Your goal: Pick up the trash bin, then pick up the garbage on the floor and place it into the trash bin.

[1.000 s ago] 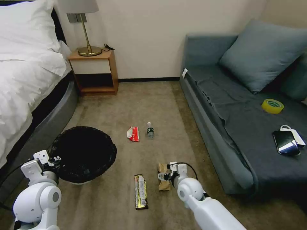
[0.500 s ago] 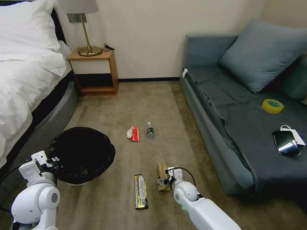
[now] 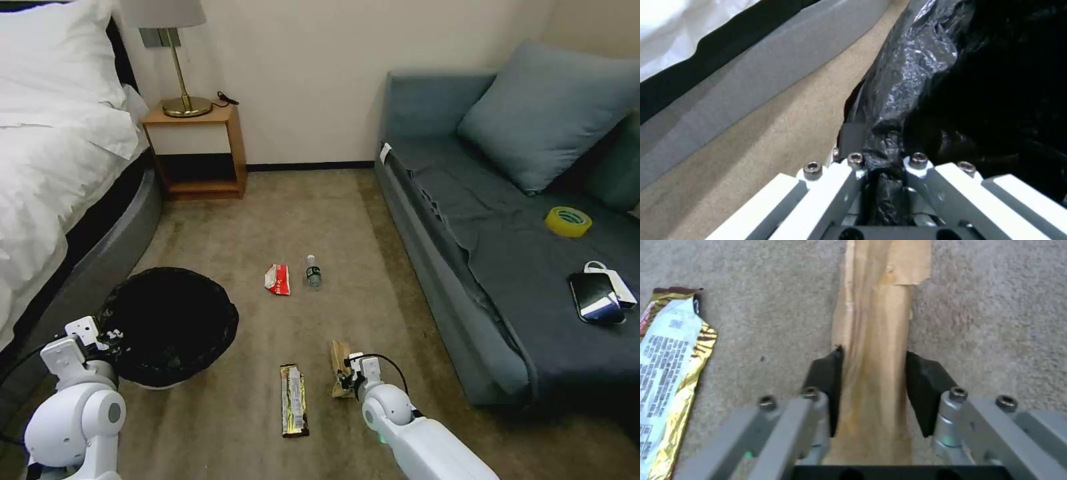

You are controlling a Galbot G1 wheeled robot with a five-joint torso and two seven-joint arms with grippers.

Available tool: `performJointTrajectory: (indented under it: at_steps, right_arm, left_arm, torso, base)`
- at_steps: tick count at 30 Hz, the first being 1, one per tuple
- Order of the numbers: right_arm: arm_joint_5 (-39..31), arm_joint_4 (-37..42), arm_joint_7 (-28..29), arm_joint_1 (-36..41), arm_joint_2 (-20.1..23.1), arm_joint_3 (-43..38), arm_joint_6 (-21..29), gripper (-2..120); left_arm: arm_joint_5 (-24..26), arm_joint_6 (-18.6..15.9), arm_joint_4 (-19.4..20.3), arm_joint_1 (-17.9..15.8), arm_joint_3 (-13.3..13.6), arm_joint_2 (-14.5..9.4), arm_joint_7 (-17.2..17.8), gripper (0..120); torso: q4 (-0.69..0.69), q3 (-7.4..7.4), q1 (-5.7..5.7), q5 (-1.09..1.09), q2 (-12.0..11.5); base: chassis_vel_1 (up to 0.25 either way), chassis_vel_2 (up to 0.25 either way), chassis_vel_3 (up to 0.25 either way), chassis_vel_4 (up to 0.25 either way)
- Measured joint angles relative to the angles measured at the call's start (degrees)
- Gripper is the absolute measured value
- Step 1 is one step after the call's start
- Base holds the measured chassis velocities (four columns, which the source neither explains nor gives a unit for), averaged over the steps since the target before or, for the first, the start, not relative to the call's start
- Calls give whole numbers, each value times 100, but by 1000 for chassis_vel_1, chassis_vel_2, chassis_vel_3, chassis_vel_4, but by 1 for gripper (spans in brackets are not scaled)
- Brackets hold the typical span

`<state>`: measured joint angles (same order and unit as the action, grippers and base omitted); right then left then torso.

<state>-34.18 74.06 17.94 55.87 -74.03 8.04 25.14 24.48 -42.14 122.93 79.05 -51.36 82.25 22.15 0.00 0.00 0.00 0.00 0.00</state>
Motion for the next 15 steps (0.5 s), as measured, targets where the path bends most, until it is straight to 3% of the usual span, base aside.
performJointTrajectory:
  at_steps: [9, 15]
  right_arm:
    - [-19, 203, -21, 70, 106, -28, -51, 0]
    - [-146, 436, -41, 141, 215, -35, -71, 0]
  left_arm:
    - [-28, 0, -27, -14, 26, 18, -13, 2]
    - [-39, 0, -31, -33, 51, 34, -17, 2]
  torso:
    - [0, 0, 0, 0, 0]
    - [0, 0, 0, 0, 0]
  base:
    - [0, 0, 0, 0]
    - [0, 0, 0, 0]
